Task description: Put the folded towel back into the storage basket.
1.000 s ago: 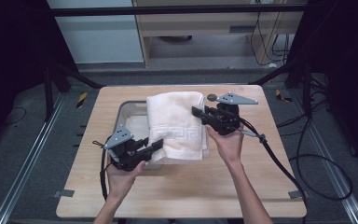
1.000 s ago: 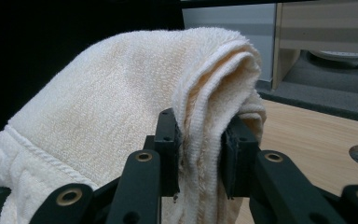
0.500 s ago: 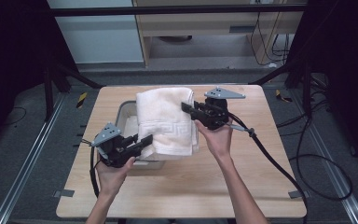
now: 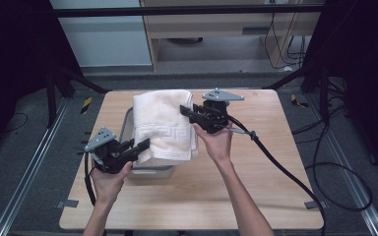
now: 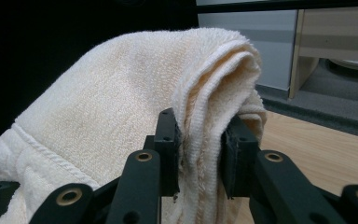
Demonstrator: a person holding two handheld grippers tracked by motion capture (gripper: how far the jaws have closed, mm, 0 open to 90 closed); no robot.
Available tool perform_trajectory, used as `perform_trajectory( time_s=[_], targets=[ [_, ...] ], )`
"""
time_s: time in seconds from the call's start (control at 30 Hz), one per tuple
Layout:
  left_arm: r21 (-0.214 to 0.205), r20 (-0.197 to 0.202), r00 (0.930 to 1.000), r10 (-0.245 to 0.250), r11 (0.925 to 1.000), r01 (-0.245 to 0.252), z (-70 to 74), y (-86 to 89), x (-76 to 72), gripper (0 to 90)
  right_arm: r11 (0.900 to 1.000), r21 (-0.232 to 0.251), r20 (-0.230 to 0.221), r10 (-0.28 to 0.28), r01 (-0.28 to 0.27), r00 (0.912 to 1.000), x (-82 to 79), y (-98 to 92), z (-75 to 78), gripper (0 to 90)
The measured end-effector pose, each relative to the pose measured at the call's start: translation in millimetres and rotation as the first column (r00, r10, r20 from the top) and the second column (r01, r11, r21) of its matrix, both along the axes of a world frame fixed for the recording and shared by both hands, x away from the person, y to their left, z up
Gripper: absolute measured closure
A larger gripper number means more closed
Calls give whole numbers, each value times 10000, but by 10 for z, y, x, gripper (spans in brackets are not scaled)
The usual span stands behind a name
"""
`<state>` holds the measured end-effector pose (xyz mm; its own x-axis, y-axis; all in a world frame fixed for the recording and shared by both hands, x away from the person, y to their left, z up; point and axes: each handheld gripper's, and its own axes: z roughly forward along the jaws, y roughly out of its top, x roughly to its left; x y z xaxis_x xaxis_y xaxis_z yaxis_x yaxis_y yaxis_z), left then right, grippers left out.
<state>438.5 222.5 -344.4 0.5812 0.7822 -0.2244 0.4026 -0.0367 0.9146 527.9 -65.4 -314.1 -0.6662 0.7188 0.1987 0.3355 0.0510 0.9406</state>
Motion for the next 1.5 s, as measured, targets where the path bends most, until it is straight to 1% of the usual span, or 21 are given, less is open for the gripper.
perform_trajectory(
  time_s=[0.2,0.27,0.3,0.53,0.77,0.9,0.97,1.07,1.23,1.5],
  targets=[
    [-105,-70,9997,228,9997,-229,-9,105,44,670,10000,20,40,64,-64,10000,46,107,11,715],
    [-95,-91,9995,317,9994,-318,-17,129,59,671,10000,26,64,68,-68,10000,66,141,-1,715],
    [-131,-120,9993,352,9993,-354,-21,144,67,671,9999,109,-13,62,-62,10000,94,172,-24,715],
    [-180,-245,9983,522,9985,-526,-40,230,104,671,9999,89,3,66,-66,10000,143,263,-62,715],
    [-40,-239,9961,849,9964,-850,-48,308,124,671,9999,98,32,120,-121,9999,213,384,-105,715],
    [-16,-355,9943,1005,9949,-1006,-76,362,162,671,9999,62,16,156,-156,9999,255,456,-128,714],
    [10,-418,9933,1073,9942,-1074,-103,386,186,671,9999,-17,30,139,-139,9999,272,491,-151,714],
    [6,-532,9924,1107,9938,-1108,-141,410,217,671,9999,-14,-57,150,-150,9999,308,525,-195,715],
    [144,-727,9905,1169,9931,-1162,-216,428,268,671,9998,-157,-176,77,-80,9998,358,570,-288,715],
    [305,-1068,9862,1263,9918,-1238,-316,487,313,671,9997,-206,-552,104,-115,9984,436,650,-444,715]
  ],
)
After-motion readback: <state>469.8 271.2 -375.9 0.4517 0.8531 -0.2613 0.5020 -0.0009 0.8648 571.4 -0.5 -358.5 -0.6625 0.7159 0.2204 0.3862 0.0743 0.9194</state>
